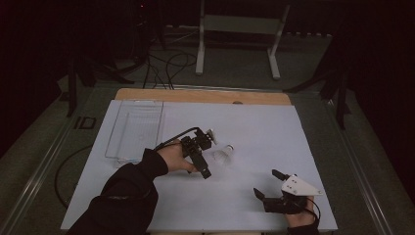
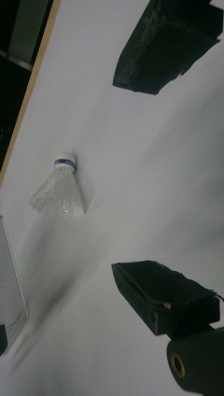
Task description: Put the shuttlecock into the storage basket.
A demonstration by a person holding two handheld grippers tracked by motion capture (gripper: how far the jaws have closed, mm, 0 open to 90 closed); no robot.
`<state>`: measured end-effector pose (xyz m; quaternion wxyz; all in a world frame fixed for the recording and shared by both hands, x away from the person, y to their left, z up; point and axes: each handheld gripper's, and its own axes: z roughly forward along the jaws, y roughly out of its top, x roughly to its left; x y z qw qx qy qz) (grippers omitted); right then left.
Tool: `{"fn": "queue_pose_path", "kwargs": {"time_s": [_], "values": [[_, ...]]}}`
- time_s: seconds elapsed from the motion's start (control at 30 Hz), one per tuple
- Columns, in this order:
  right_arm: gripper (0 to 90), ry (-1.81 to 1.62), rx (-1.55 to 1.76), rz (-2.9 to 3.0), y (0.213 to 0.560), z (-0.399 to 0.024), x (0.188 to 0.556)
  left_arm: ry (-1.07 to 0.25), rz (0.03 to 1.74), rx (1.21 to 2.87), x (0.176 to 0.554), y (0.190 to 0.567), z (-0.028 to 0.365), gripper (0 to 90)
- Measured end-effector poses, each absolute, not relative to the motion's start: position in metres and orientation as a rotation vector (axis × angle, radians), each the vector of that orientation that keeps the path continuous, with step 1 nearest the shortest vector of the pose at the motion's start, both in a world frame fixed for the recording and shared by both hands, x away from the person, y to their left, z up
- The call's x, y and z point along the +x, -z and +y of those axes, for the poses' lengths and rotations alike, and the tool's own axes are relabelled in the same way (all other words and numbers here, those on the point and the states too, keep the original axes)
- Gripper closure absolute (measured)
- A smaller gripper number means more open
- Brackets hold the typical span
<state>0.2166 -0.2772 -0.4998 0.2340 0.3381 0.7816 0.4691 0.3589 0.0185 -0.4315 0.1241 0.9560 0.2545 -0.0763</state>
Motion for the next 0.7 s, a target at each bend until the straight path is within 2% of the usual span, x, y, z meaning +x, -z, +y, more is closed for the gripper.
{"fn": "queue_pose_path", "kwargs": {"time_s": [0.5,0.7], "values": [[9.9,-1.282,0.927,2.154,0.501,-0.277,0.217,0.229,0.777,2.777,0.374,0.441,0.004,2.8],[10.0,-1.286,0.926,2.152,0.5,-0.277,0.217,0.229,0.816,2.728,0.38,0.443,-0.001,6.3]]}}
